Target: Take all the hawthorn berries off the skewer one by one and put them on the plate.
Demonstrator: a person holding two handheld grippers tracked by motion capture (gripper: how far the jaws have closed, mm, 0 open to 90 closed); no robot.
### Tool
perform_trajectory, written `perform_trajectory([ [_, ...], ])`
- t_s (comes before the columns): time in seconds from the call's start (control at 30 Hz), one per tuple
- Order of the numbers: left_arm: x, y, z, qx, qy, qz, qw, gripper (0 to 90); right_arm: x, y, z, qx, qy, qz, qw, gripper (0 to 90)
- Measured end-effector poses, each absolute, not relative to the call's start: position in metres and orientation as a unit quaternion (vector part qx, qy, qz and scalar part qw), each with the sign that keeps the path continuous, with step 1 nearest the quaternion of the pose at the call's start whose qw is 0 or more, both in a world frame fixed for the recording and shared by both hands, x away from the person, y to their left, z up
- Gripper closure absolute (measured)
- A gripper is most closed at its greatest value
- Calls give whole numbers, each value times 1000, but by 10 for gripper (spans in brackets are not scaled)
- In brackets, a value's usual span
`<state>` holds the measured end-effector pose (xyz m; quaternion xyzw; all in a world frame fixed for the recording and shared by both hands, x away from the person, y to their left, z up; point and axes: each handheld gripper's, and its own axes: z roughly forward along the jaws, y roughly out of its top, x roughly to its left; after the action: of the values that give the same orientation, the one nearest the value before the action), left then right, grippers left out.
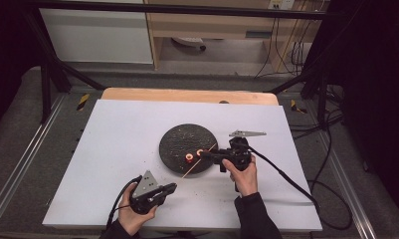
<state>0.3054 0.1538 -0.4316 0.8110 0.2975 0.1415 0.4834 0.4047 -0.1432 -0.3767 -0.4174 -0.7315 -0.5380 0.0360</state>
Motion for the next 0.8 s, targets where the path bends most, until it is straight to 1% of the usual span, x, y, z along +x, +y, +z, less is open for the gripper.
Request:
perform_trajectory([
  [0.27,303,163,-435,814,302,140,477,880,416,-150,-372,-431,-724,-537,31,602],
  [0.5,301,173,-440,816,306,138,470,880,423,-157,-367,-441,-721,-534,12,602],
  [0.8,303,188,-436,802,326,142,480,880,430,-165,-362,-454,-714,-532,-15,601],
])
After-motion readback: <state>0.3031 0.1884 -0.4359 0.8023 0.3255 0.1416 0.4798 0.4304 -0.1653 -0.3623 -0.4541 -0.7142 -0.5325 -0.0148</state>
